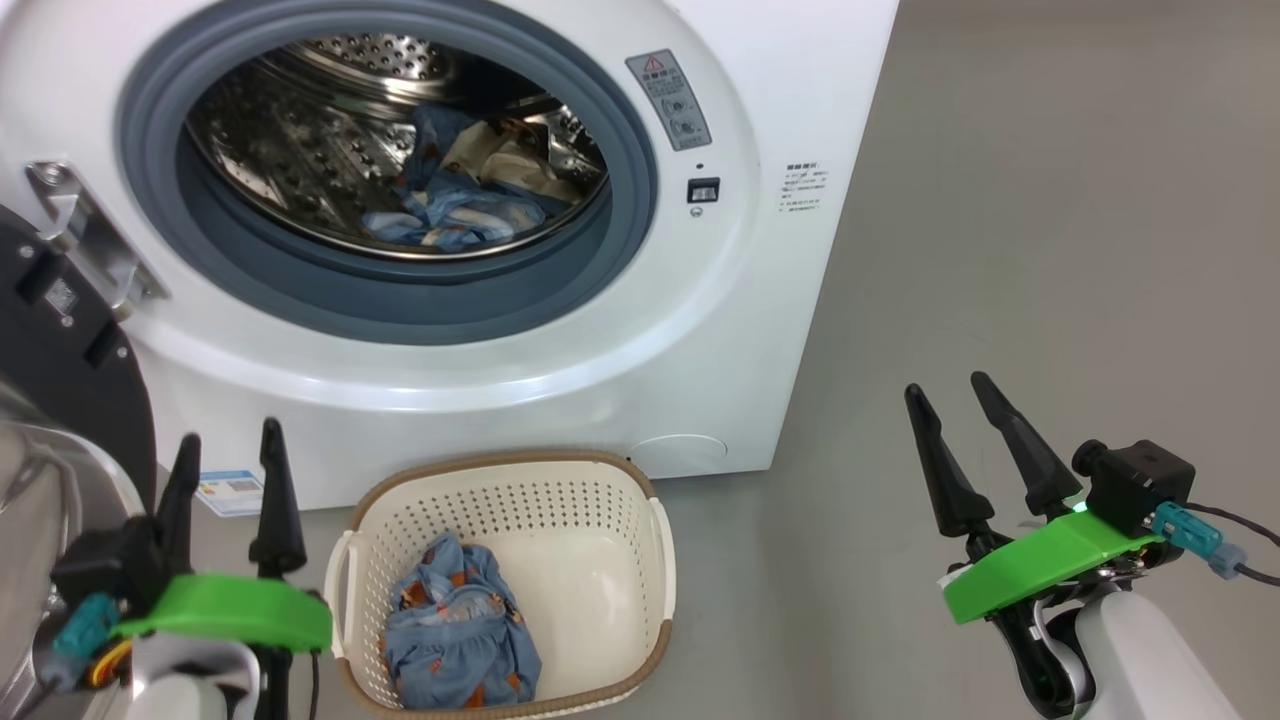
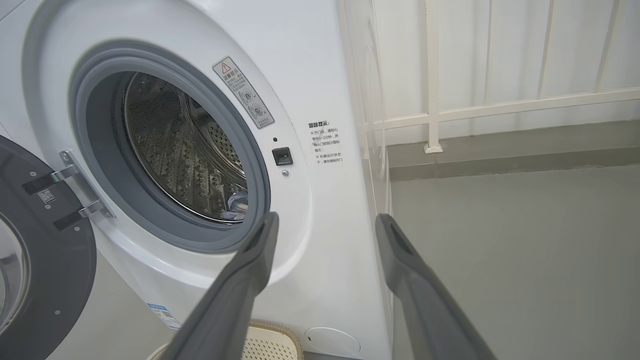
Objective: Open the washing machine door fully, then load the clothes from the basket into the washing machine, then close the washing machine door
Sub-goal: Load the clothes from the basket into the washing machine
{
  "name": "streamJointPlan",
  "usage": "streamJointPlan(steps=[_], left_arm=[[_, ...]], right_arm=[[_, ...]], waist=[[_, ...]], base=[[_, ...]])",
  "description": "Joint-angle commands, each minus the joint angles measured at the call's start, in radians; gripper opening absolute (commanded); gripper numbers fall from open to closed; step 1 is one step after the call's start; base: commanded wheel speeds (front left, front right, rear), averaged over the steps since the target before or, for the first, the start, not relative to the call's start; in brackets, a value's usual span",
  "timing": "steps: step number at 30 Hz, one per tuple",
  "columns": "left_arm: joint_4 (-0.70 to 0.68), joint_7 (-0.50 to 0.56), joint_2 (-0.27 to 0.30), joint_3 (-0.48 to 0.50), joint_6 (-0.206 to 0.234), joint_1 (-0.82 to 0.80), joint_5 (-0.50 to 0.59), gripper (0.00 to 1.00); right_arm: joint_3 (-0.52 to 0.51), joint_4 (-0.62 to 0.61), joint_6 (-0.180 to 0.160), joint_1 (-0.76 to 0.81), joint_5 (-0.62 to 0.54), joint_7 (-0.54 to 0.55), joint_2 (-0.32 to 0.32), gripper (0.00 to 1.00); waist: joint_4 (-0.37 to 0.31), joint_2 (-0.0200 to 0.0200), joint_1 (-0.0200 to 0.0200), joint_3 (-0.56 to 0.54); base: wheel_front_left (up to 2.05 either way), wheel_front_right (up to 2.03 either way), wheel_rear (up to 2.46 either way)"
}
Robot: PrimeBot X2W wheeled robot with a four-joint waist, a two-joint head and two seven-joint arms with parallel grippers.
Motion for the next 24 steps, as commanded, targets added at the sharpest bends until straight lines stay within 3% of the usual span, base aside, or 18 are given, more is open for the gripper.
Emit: streamJointPlan(steps=[1,24], left_arm=[[-0.04,-0.003,0.019,0.036,0.007,0.006,-0.006,1.0],[-0.13,-0.003,0.002,0.02,0.038,0.097,-0.033,1.0]], right_arm=[[0.017,-0.03,0.002,0.005,-0.005,-0.005,-0.006,1.0],[0.002,-0.061,0.002,0.022,-0.025,-0.005,-0.027,1.0]], waist=[[0.004,0.0,0.0,-0.006],[0.008,0.0,0.0,-0.005]], base=[[0.0,0.0,0.0],[0.0,0.0,0.0]])
